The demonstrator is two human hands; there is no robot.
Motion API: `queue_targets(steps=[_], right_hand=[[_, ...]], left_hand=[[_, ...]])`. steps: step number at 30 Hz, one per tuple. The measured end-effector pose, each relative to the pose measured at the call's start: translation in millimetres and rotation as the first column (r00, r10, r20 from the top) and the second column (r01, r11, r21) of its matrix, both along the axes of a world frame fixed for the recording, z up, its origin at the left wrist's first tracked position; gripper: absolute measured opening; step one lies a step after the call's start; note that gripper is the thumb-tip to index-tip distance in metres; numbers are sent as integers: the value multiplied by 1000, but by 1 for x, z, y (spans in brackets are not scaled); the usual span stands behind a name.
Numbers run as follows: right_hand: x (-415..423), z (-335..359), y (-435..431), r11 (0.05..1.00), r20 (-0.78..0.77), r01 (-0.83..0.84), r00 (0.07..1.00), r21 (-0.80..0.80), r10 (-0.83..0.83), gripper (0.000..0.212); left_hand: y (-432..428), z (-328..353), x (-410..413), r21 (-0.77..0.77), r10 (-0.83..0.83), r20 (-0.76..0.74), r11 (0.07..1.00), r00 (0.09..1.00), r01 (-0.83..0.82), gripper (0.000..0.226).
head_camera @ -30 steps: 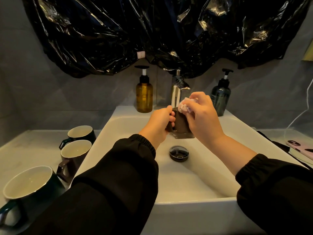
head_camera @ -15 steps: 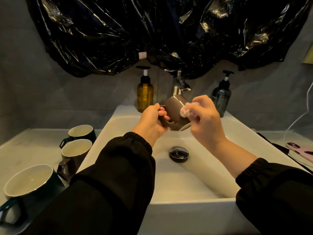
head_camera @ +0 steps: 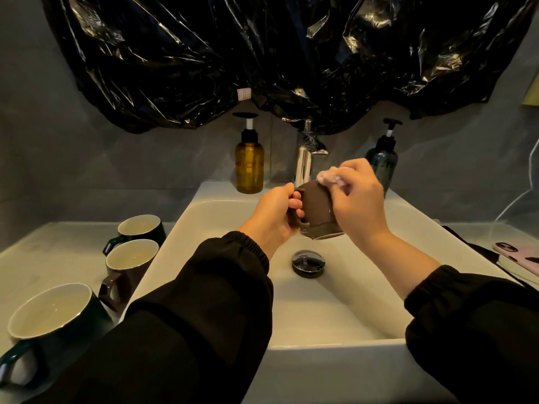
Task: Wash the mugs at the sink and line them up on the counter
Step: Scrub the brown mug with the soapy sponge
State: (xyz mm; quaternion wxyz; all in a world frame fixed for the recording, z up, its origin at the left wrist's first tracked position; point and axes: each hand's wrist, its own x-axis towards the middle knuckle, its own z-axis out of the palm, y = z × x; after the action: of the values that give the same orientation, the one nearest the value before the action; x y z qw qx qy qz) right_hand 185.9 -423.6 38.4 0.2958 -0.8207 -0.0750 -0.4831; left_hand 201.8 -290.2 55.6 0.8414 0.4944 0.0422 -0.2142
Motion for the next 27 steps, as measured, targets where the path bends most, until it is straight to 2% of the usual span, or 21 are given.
queue_targets(steps=[2,5,7,9,11,13,15,17,20,22,25,27], right_hand=[[0,3,-12,976,-89,34,996,216,-15,14],[-1,3,-21,938,-189,93,981,334,-30,19],[-5,2,-15,957,-107,27,994,289,4,16],[-8,-1,-6,993,-33,-39,999,116,43,12],[-7,-5,0,997,-32,-45,999,-54,43,15],[-5,-5,0,998,-48,-53,998,-27,51,18],[-5,-2,-1,984,-75,-105,990,145,117,16],[-6,3,-3,924,-125,-125,976,361,180,13],[-3,5,-15,773,-267,-25,931,634,248,16],[-1,1,-26,674,-373,30,850,738,371,26],[0,-3,-34,500,-370,28,707,866,602,25],[3,-3,-42,415,-357,73,659,907,662,27]], left_hand=[[1,0,1,-19,-15,5,1000,1000,16,39],[2,0,2,-58,-19,2,998,1000,19,39],[2,0,2,-70,-14,-11,997,1000,13,39],[3,0,3,-66,-4,-9,998,1000,3,38],[3,0,3,-51,3,0,999,1000,-3,39],[4,-1,3,-49,4,3,999,1000,-4,39],[5,-2,3,-57,-7,-2,998,1000,7,39],[6,-2,3,-70,-19,-13,997,1000,18,40],[6,-2,1,-110,-38,-20,993,999,35,41],[7,-1,0,-137,-49,-29,990,998,45,42],[8,0,0,-182,-53,-53,982,997,43,42],[8,1,0,-214,-44,-74,976,996,27,42]])
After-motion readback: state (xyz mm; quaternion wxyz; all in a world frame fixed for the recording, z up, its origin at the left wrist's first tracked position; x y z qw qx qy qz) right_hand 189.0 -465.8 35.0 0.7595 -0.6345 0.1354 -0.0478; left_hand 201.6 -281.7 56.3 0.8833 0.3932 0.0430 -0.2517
